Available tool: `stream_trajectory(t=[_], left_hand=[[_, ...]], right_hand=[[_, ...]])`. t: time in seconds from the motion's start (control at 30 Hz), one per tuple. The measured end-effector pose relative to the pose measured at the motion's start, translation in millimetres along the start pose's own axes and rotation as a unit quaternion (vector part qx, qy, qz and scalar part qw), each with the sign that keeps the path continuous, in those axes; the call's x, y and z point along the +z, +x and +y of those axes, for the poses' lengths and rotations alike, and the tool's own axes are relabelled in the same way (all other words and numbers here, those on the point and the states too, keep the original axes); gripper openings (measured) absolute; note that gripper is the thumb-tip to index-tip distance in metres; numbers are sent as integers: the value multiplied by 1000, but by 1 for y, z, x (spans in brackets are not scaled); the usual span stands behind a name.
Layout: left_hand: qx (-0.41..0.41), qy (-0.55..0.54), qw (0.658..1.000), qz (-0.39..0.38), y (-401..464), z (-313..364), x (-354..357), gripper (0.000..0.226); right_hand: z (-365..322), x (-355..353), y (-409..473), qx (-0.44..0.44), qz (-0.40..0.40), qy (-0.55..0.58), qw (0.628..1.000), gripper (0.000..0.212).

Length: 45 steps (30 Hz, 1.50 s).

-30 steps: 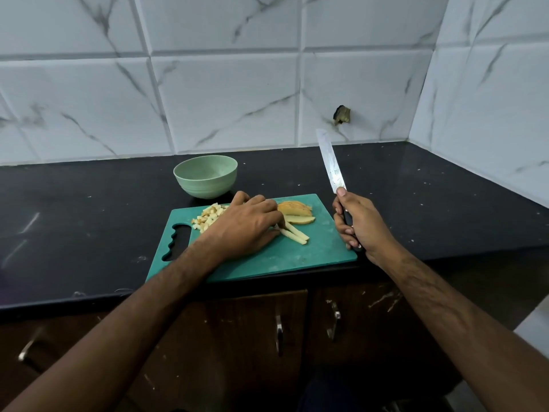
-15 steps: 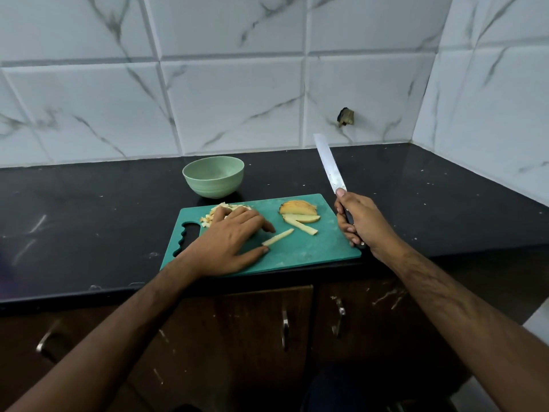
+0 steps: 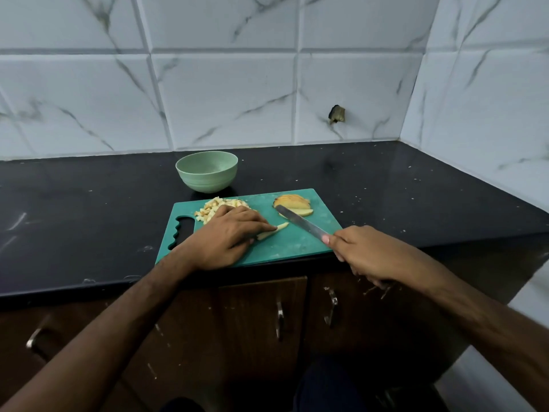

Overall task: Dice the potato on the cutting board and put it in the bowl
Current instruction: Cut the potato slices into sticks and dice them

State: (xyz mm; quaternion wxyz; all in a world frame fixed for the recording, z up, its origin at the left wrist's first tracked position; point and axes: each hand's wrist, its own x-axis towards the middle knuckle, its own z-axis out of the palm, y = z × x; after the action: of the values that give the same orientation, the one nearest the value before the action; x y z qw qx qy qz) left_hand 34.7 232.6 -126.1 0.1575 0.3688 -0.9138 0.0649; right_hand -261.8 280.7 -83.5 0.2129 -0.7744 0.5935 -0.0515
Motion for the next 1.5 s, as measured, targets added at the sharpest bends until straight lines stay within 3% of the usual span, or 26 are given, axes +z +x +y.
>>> stream_trajectory(t=[0.3,0.47,0.9,1.13,1.37,1.5], left_hand=[[-15,-1,1000,-17,0,2,-3,50],[-13,3,1000,-7,0,4,-2,48],[-14,0,1000,-6,0,2,-2,47],[-20,-9,1000,-11,0,3,-3,48],[-21,-10,1000,-9,0,4,-3,48],[-24,-15,1000,-12,-1,5,-4,48]], right_hand=[[-2,20,-9,-1,55,-156,986,46],[-4,7,-5,-11,91,-139,986,49],[-9,15,-10,-3,54,-156,986,45],[-8,29,-6,-24,149,-245,958,42],[-13,23,-4,-20,118,-231,965,41],[-18,19,-8,-15,150,-299,942,42]])
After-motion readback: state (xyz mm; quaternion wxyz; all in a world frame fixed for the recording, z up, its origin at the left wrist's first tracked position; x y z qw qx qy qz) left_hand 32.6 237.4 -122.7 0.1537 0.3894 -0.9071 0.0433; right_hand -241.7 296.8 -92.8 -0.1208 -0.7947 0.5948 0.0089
